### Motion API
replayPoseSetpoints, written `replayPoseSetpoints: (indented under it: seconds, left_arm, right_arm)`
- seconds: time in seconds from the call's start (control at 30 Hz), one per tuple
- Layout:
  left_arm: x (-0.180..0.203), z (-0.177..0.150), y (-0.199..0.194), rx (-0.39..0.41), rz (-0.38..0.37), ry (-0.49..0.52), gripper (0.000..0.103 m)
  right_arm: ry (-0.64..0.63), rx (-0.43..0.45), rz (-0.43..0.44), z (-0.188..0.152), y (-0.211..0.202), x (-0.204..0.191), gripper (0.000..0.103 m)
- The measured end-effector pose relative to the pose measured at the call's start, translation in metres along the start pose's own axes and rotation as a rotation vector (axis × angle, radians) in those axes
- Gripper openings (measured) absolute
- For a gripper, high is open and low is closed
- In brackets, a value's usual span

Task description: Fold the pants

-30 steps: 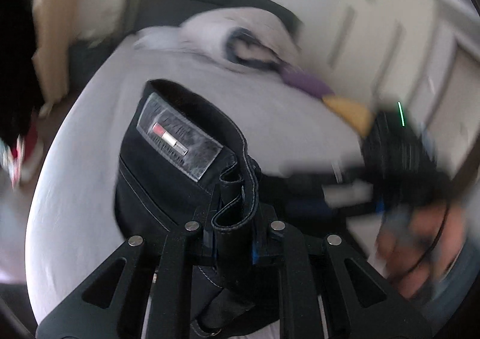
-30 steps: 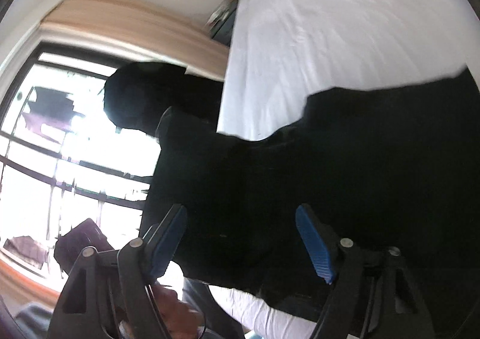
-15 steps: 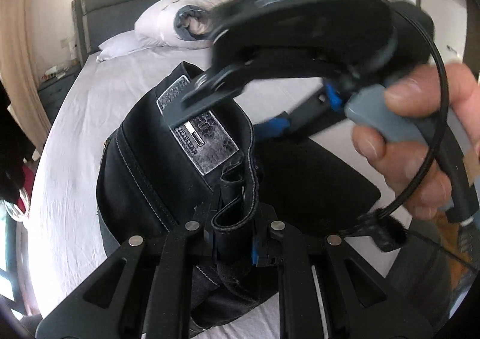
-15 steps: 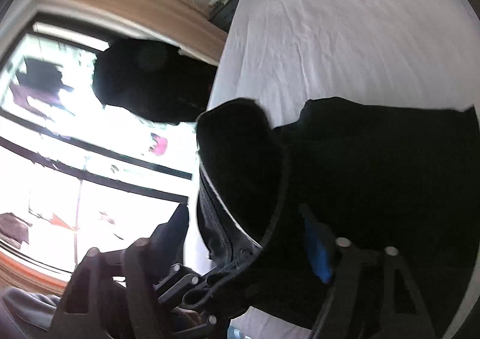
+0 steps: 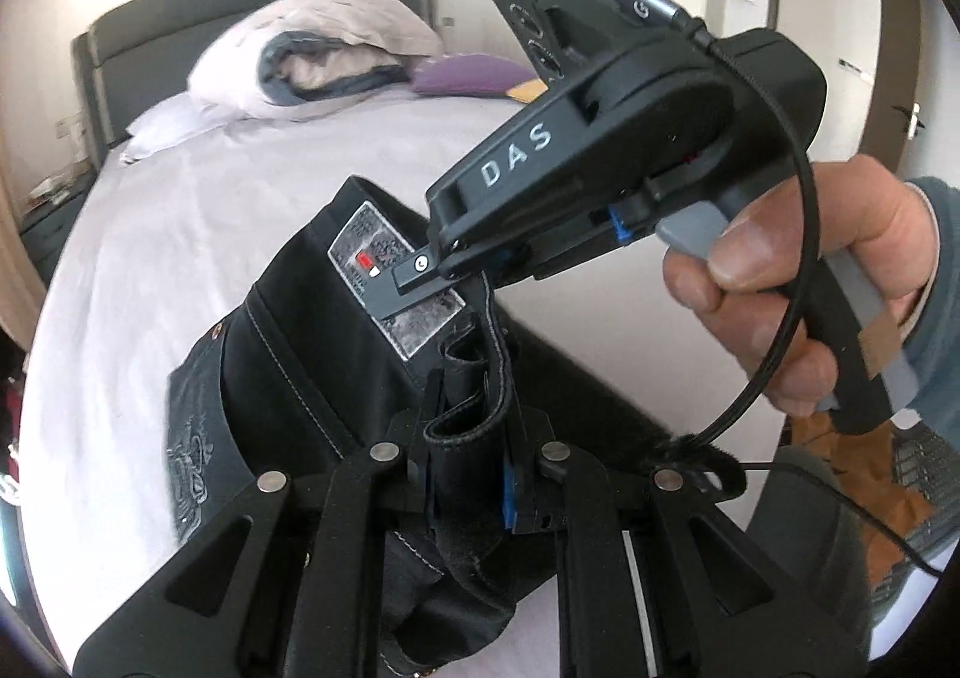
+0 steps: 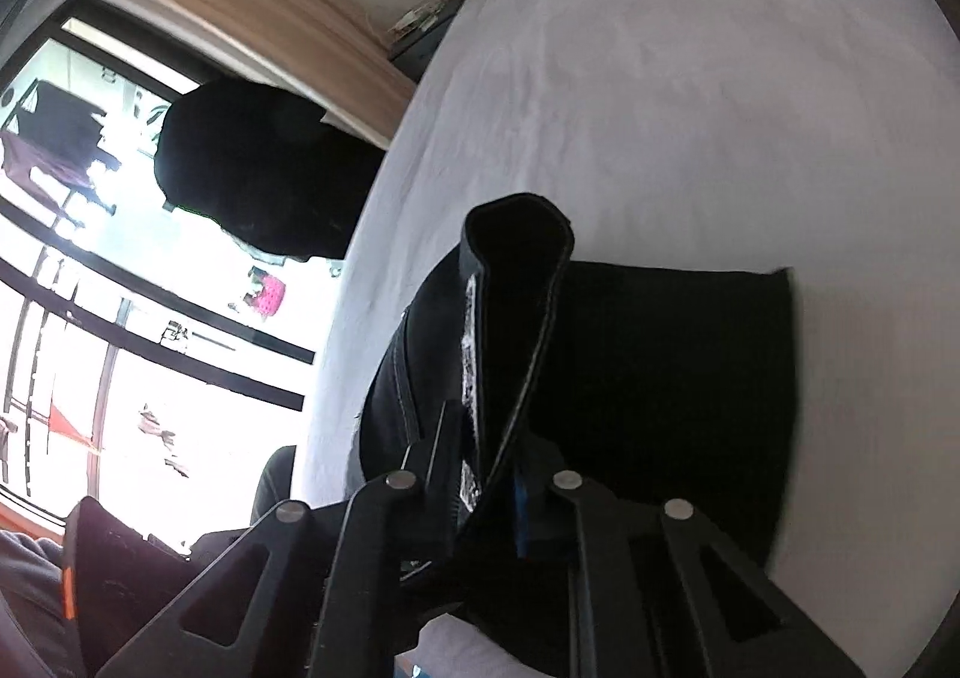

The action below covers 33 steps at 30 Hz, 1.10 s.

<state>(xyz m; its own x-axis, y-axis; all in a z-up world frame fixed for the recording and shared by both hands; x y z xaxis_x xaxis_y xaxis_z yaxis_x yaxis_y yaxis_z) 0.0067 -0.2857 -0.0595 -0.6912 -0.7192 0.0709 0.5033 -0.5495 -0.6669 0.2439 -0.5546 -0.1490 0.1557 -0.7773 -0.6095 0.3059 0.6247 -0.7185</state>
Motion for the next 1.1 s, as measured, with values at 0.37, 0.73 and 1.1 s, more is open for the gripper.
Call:
replayPoseSetpoints:
  seconds: [0.37,0.73,1.1]
  left_arm:
    - [0.043,0.008,0.075,-0.092,-0.036,0.035,0.012]
    - [0.066,-0.008,0.118,-0.124,-0.027,0.057,0.013]
    - [0.042,0.005,0.035,-0.026,-0.211,-0.050,0.073]
  right_arm:
    - [0.100,-0.006,0.011,-0.009,0.006,0.079,0.014]
    - [0.149,-0.008,0.057,-0.018,0.027,0.089,0.018]
    - [0.256,0.140,-0.102,-0.032,-0.026,0.112,0.057]
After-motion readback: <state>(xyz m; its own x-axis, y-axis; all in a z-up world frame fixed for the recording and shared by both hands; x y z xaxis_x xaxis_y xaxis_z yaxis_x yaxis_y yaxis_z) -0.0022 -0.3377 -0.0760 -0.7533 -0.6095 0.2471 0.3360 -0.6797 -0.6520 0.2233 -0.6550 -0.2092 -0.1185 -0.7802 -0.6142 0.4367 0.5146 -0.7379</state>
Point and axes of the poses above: each gripper's, at about its wrist camera, not at the fingertips, and y roughly the way its jaws point, x to its right, z to its top, the point moved 2 cm from there along y, roughly the way its jaws point, and after that the axes turned 3 degrees about -z, right-handed, at the moved point
